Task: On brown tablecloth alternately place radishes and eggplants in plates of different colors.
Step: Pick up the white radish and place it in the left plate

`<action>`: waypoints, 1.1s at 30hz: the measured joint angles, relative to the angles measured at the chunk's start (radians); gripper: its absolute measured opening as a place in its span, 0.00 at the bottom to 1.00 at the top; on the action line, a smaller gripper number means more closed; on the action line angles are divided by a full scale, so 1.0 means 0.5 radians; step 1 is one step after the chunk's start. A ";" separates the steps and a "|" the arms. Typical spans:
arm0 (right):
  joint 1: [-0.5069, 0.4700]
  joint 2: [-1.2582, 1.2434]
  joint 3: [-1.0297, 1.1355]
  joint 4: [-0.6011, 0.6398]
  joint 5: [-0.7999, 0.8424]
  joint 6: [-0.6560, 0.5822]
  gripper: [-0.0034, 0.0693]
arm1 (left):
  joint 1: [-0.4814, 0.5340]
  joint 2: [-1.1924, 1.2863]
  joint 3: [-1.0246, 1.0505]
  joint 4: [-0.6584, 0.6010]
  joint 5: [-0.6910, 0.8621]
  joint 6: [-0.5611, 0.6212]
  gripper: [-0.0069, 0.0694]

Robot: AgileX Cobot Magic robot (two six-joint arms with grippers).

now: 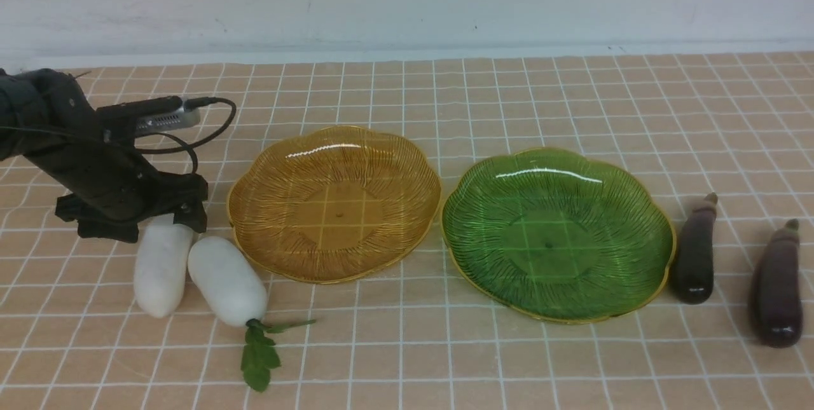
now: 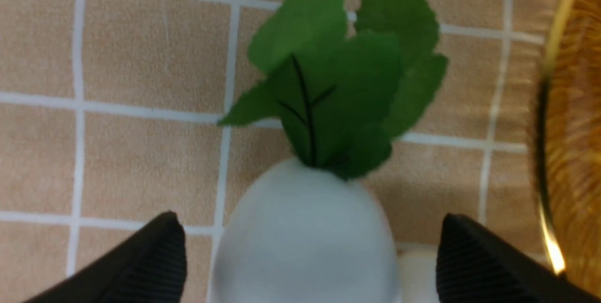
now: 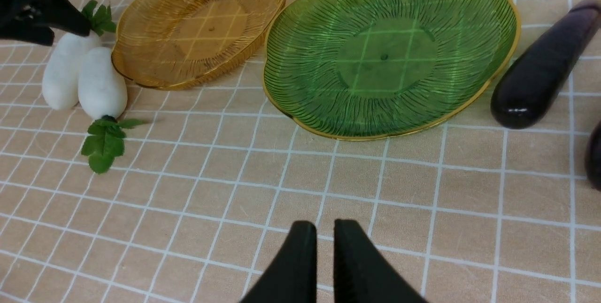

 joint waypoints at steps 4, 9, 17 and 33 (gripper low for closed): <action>0.000 0.000 0.000 0.001 0.000 -0.002 0.11 | 0.000 0.033 -0.008 0.000 -0.036 0.000 0.91; 0.000 0.000 0.000 0.001 0.000 -0.006 0.11 | 0.000 0.083 -0.008 0.002 -0.034 -0.070 0.71; 0.000 0.000 0.000 0.008 0.000 -0.009 0.11 | 0.016 0.085 -0.186 0.165 0.229 -0.214 0.58; 0.000 0.000 -0.002 0.010 -0.002 -0.009 0.11 | -0.446 0.050 -0.751 -0.358 0.460 -0.052 0.58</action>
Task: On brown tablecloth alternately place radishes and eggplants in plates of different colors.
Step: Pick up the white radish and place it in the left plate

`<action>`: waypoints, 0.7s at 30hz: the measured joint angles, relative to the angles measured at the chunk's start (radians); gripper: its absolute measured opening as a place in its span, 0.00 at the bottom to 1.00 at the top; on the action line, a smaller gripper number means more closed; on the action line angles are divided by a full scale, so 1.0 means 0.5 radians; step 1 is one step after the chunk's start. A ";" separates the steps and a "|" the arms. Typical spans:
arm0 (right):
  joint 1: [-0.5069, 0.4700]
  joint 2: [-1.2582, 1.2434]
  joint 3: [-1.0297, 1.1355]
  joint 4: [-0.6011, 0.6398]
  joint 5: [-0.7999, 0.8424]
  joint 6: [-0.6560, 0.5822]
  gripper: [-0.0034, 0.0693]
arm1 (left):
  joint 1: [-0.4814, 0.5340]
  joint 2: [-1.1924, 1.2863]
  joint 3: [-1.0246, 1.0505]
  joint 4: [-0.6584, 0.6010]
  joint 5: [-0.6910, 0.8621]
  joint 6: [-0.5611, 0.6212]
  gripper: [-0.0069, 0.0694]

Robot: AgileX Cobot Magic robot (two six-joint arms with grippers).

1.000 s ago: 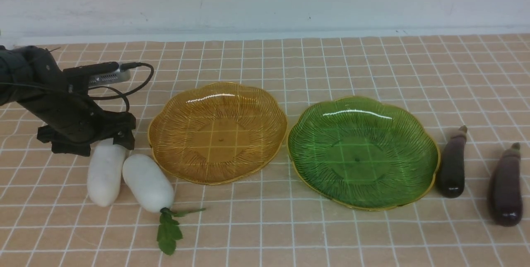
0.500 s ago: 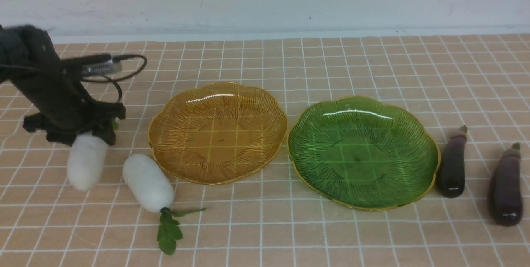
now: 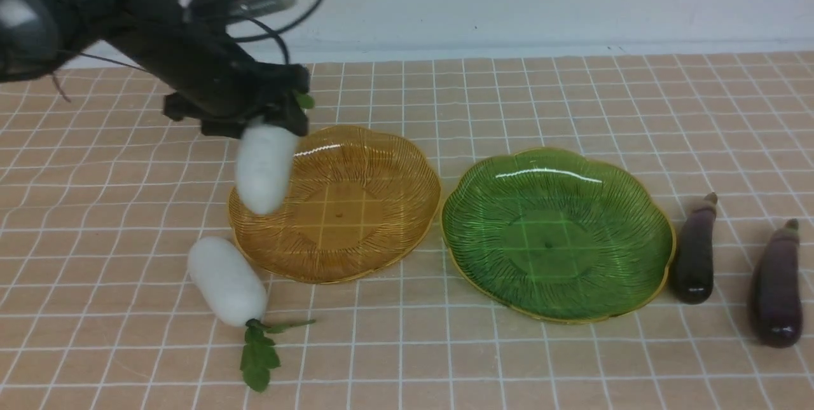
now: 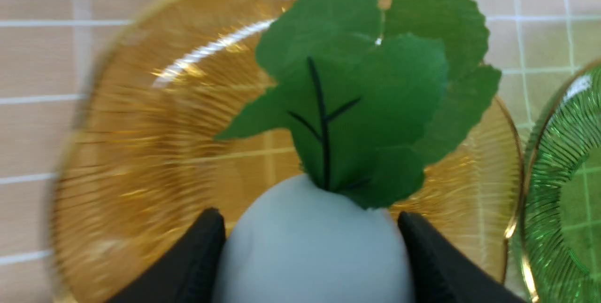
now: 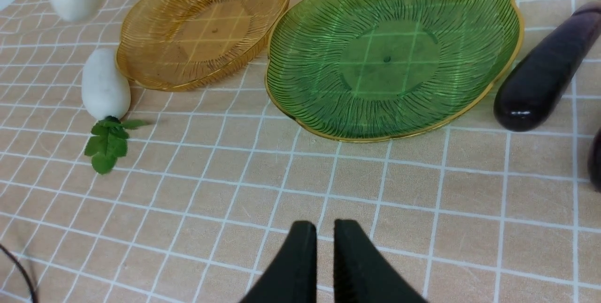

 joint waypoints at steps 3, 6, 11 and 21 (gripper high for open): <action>0.000 0.000 0.000 0.000 0.000 0.000 0.11 | -0.054 0.061 0.000 -0.005 -0.036 -0.076 0.61; 0.000 0.000 0.000 0.000 0.002 0.000 0.11 | -0.061 0.079 0.000 -0.001 -0.038 -0.152 0.67; 0.000 0.000 0.000 0.000 0.006 0.000 0.11 | -0.061 0.079 -0.015 0.014 -0.003 -0.169 0.85; 0.000 0.000 0.000 0.000 0.065 -0.004 0.11 | -0.028 0.039 -0.261 0.365 0.556 -0.188 0.58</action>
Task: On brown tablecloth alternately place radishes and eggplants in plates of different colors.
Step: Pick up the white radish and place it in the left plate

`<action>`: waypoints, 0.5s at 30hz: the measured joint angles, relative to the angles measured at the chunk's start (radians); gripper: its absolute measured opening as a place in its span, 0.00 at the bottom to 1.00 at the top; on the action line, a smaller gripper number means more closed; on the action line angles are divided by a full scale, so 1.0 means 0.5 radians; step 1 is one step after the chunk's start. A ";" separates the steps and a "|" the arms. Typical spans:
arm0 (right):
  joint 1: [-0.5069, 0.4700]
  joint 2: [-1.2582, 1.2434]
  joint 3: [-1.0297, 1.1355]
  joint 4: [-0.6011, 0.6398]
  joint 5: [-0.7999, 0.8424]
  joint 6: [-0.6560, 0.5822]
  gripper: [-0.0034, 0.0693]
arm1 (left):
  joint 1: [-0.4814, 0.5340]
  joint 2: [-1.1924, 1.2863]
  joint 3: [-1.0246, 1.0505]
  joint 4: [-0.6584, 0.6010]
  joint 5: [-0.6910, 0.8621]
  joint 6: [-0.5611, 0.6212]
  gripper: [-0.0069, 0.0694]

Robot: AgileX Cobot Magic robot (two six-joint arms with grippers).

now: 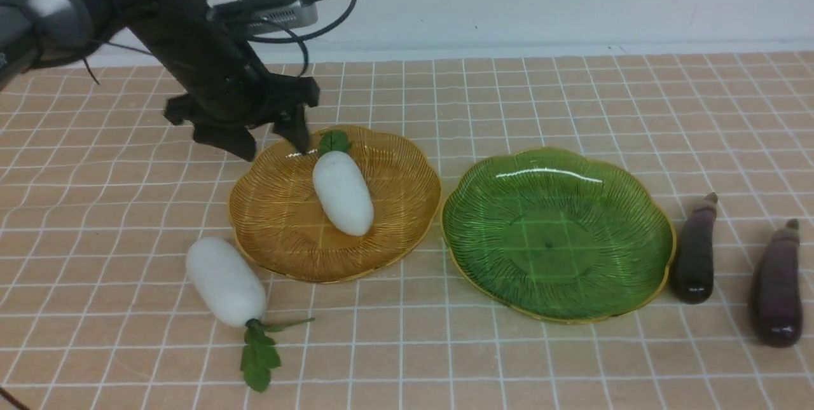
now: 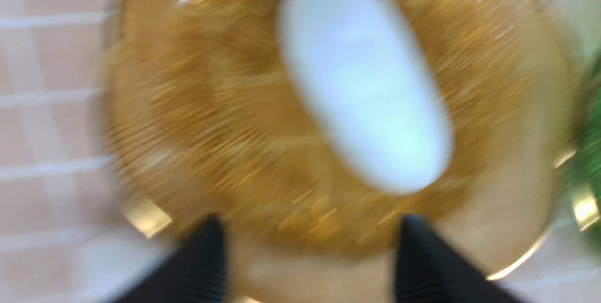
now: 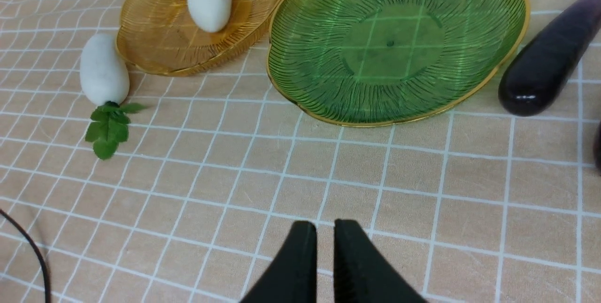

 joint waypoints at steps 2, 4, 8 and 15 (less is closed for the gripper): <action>0.000 0.000 0.000 0.000 0.002 -0.003 0.11 | 0.040 -0.045 -0.018 0.148 0.079 -0.006 0.33; 0.000 0.000 0.000 0.000 0.006 -0.003 0.11 | 0.107 -0.122 0.027 0.292 0.109 -0.012 0.15; 0.000 0.000 0.000 0.000 0.014 -0.003 0.11 | 0.229 -0.310 0.326 0.349 0.111 -0.027 0.09; 0.000 0.000 0.000 0.000 0.023 -0.003 0.11 | 0.236 -0.619 1.084 0.049 -0.202 -0.060 0.09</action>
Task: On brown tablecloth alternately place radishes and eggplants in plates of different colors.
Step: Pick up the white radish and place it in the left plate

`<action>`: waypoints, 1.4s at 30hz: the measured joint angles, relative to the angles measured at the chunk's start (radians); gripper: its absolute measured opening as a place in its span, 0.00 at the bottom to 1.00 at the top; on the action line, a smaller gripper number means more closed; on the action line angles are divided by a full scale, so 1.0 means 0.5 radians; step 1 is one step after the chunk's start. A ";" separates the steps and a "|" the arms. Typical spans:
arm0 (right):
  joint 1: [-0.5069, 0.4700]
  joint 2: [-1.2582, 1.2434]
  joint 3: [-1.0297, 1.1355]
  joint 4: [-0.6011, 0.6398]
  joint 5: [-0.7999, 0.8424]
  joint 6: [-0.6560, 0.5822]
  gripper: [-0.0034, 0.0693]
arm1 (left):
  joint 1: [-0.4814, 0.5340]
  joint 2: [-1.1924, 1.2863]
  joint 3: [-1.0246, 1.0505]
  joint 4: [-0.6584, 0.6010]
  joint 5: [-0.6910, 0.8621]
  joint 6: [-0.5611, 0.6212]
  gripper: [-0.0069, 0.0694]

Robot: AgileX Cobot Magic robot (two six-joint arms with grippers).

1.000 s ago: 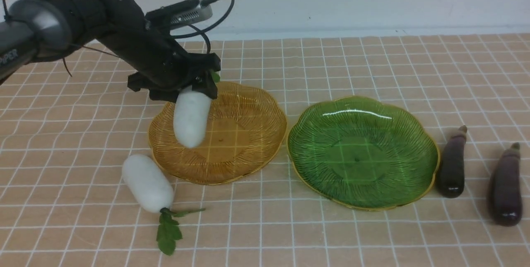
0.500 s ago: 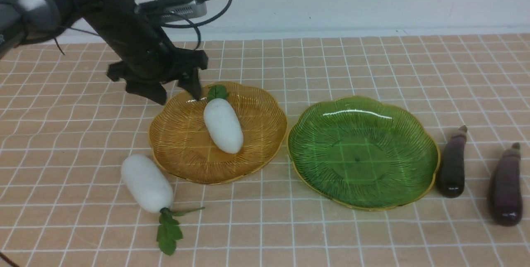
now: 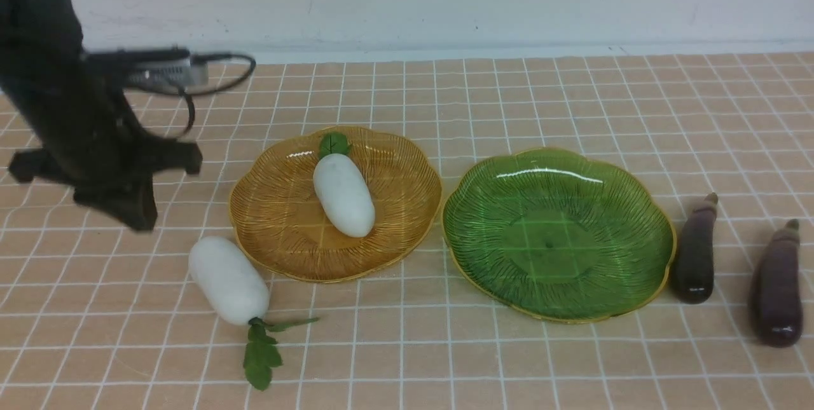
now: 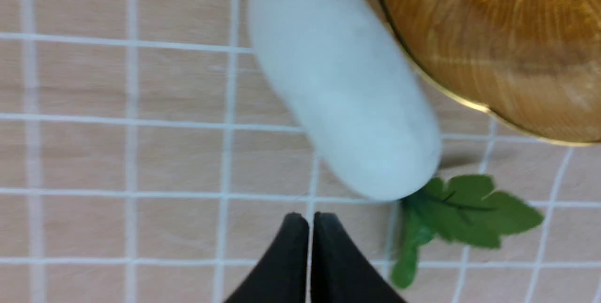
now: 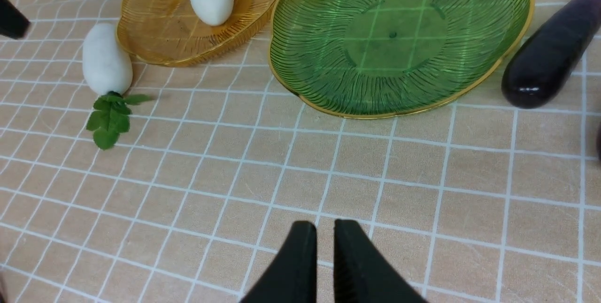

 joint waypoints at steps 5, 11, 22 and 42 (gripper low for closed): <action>0.000 0.000 0.000 0.000 0.000 -0.002 0.11 | 0.000 0.051 0.074 -0.159 -0.119 -0.006 0.14; 0.000 0.000 0.000 0.000 -0.023 -0.002 0.11 | 0.000 0.173 0.077 -0.235 -0.125 -0.006 0.45; 0.000 0.000 0.000 0.000 -0.086 -0.002 0.11 | -0.004 0.282 0.077 -0.260 -0.181 -0.006 0.99; 0.000 0.000 0.000 0.000 -0.101 -0.004 0.11 | -0.093 0.339 0.077 0.141 -0.243 -0.058 0.92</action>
